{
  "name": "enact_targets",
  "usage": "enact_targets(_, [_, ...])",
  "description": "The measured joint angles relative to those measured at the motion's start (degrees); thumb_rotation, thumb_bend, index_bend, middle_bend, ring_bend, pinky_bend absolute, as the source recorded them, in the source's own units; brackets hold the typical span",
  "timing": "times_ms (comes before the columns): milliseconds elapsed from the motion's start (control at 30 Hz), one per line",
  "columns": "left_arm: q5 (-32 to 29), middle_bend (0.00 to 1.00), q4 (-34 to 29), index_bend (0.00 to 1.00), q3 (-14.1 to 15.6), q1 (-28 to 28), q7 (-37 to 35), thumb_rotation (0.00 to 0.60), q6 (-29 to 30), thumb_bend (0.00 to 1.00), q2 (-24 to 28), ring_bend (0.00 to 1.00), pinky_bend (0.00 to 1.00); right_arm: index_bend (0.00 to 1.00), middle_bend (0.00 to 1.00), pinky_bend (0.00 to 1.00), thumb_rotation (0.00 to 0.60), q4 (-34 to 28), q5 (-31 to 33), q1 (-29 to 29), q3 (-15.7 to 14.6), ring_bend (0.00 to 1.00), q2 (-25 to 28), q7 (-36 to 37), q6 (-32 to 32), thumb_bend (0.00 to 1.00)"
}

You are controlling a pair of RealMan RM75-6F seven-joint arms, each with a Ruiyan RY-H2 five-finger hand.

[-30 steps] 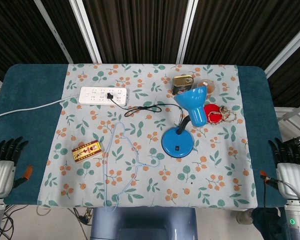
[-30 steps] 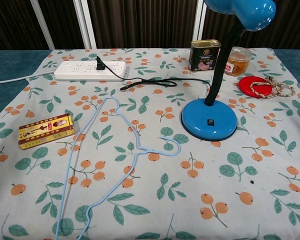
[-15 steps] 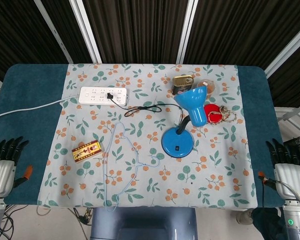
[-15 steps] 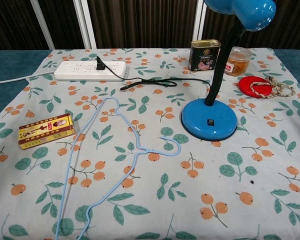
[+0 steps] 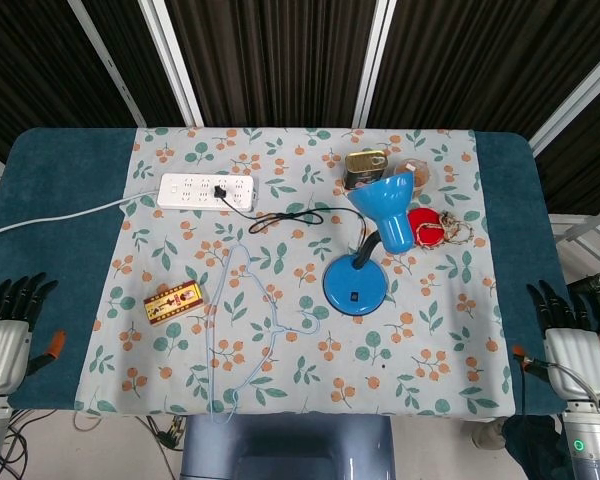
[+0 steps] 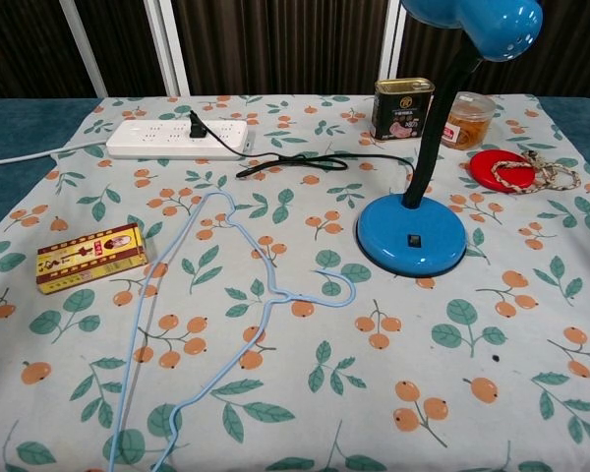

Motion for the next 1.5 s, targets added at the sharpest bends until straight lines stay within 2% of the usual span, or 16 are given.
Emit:
enact_targets(167, [-0.35, 0.06, -0.02, 0.15, -0.04, 0.02, 0.28, 0.600, -0.17, 0.36, -0.08, 0.05, 0.04, 0.03, 0.27, 0.31, 0.600, -2.39, -0.36, 0.99, -1.55, 0.41, 1.85, 1.29, -4.60, 0.48])
enact_targets(267, [-0.73, 0.06, -0.17, 0.15, -0.15, -0.03, 0.48, 0.600, -0.44, 0.36, -0.12, 0.05, 0.04, 0.03, 0.37, 0.38, 0.600, -3.31, -0.67, 2.91, -1.93, 0.54, 2.73, 2.26, -8.59, 0.55])
enact_targets(333, [-0.74, 0.06, -0.23, 0.15, -0.23, -0.03, 0.55, 0.600, -0.34, 0.36, -0.16, 0.05, 0.04, 0.03, 0.49, 0.42, 0.600, -3.28, -0.64, 4.72, -1.61, 0.62, 2.67, 2.60, -10.91, 0.60])
enact_targets(467, [-1.03, 0.06, -0.28, 0.15, -0.35, 0.00, 0.54, 0.600, -0.35, 0.36, -0.24, 0.05, 0.04, 0.03, 0.61, 0.49, 0.600, -2.53, 0.02, 8.95, -0.21, 0.72, 1.35, 2.25, -15.61, 0.72])
enact_targets(600, [-1.07, 0.06, -0.43, 0.15, -0.27, -0.04, 0.57, 0.600, -0.61, 0.36, -0.20, 0.05, 0.04, 0.02, 0.65, 0.55, 0.600, -2.35, 0.35, 11.69, 0.22, 0.75, 0.23, 1.39, -19.88, 0.78])
enact_targets(900, [-1.12, 0.06, -0.48, 0.15, -0.31, -0.05, 0.33, 0.600, -0.65, 0.36, -0.11, 0.05, 0.04, 0.02, 0.67, 0.65, 0.600, -2.28, 1.25, 16.88, -0.56, 0.76, -4.47, -3.73, -27.99, 0.78])
enact_targets(1267, [-1.60, 0.06, -0.67, 0.15, -0.32, -0.15, 0.32, 0.600, -1.23, 0.36, 0.10, 0.05, 0.04, 0.02, 0.68, 0.75, 0.600, -2.93, 7.88, 21.53, 1.31, 0.76, -9.19, -6.52, -33.67, 0.78])
enact_targets(1500, [-1.78, 0.06, -0.76, 0.15, -0.28, -0.22, 0.28, 0.600, -1.56, 0.36, 0.23, 0.05, 0.04, 0.02, 0.68, 0.79, 0.600, -2.61, 11.24, 23.37, 2.18, 0.76, -11.88, -10.12, -34.46, 0.78])
